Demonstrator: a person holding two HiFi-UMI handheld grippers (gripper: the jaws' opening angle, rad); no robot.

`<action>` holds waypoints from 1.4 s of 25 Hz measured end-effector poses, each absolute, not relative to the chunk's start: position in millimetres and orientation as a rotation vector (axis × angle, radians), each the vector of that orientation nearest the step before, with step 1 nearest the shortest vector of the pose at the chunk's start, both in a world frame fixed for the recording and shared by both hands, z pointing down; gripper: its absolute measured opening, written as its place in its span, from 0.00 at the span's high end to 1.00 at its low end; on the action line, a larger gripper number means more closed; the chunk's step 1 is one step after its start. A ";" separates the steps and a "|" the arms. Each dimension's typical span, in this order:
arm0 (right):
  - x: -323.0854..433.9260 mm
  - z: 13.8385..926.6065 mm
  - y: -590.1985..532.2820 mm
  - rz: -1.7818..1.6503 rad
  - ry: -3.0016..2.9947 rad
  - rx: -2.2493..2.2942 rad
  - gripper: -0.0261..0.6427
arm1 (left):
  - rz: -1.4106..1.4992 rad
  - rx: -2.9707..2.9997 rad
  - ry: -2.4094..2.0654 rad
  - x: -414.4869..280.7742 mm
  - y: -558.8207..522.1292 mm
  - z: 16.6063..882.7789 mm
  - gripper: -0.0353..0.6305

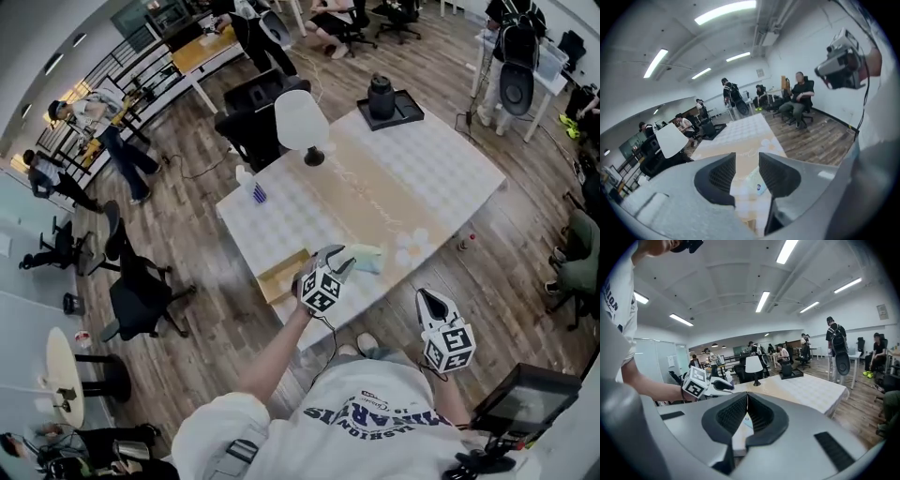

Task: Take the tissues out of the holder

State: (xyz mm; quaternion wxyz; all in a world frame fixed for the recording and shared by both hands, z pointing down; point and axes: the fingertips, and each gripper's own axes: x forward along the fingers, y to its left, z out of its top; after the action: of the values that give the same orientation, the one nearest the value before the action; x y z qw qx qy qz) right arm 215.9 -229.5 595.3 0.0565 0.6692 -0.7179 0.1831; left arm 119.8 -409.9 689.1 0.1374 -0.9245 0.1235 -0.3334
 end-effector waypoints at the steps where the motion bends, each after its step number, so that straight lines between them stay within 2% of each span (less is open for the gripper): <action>1: 208.7 592.0 -237.2 0.537 -2.213 1.996 0.95 | -0.897 -2.719 0.380 112.9 -402.6 672.3 0.71; 5: 176.6 575.6 -271.3 0.460 -2.330 1.876 0.95 | -0.672 -2.823 0.455 83.7 -373.0 613.5 0.74; 10: 135.1 546.8 -305.6 0.371 -2.457 1.739 0.95 | -0.449 -2.887 0.659 46.7 -345.5 557.6 0.94; 16: 83.1 533.6 -319.3 0.285 -2.508 1.604 0.95 | -0.293 -2.897 0.939 0.5 -330.7 536.2 0.94; 21: 52.2 525.8 -324.7 0.223 -2.550 1.539 0.95 | -0.279 -2.872 1.067 -32.6 -329.7 536.3 0.94; 35: 58.3 531.1 -308.0 0.268 -2.512 1.580 0.95 | -0.295 -2.898 1.055 -40.0 -324.8 540.3 0.94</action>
State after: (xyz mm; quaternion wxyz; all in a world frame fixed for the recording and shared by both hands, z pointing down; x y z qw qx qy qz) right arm 58.3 -308.0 531.1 0.0809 0.5284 -0.8404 0.0895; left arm -40.0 -324.8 540.3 0.0216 -0.9352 0.3403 -0.0951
